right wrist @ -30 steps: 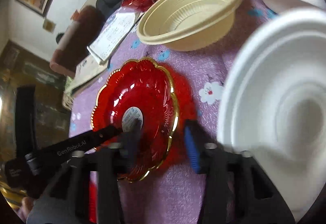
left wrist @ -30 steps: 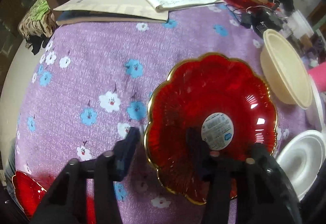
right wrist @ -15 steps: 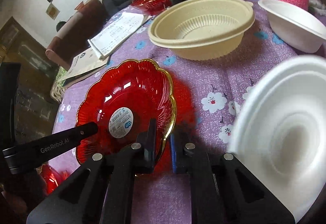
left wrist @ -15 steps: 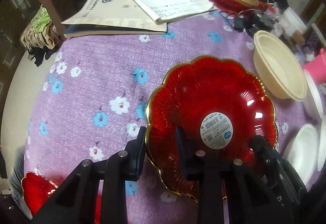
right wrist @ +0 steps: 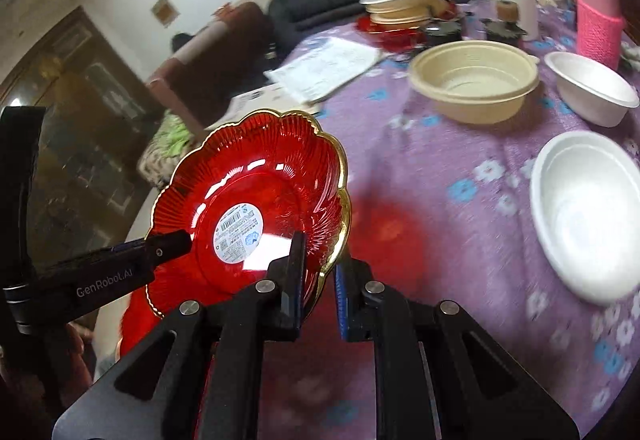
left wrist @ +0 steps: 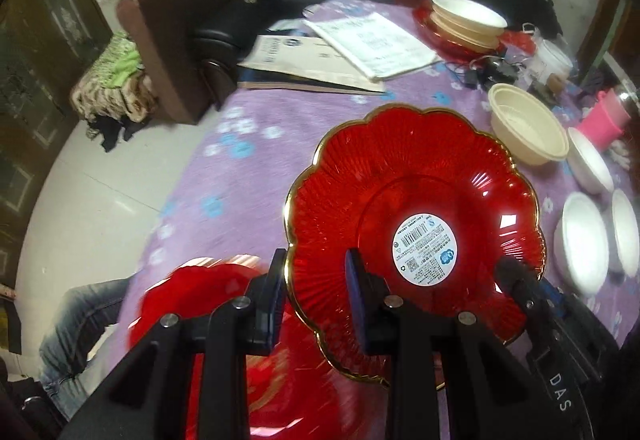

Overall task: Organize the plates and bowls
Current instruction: 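Lower the small red plate onto the large red plate held by the left gripper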

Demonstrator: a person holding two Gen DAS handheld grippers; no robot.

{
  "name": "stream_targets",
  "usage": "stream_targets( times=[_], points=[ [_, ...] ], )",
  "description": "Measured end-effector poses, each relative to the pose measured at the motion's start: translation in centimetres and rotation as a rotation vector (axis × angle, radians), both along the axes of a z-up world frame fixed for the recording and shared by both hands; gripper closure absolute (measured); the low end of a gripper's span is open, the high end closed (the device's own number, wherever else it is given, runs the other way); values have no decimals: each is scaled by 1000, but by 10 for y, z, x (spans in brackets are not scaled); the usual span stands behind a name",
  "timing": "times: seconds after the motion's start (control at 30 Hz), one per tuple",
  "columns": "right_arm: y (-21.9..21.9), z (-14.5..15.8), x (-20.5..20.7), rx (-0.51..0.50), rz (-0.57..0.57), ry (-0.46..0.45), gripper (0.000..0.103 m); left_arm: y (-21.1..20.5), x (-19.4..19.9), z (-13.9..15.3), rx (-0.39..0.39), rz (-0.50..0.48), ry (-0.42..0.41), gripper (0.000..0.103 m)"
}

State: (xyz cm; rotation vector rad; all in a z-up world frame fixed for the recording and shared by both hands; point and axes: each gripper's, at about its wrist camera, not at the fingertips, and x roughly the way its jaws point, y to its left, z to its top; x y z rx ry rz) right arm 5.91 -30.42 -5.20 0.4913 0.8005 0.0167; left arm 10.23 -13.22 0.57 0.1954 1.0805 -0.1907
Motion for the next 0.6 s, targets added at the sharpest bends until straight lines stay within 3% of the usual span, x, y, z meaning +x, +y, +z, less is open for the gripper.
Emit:
stream_targets(
  times=[0.27,0.6],
  points=[
    [85,5,-35,-75,157,-12,88,83,-47,-6,14,88,-17,75],
    [151,-28,-31,-175,274,96,88,135,-52,-59,-44,189,85,75]
  ],
)
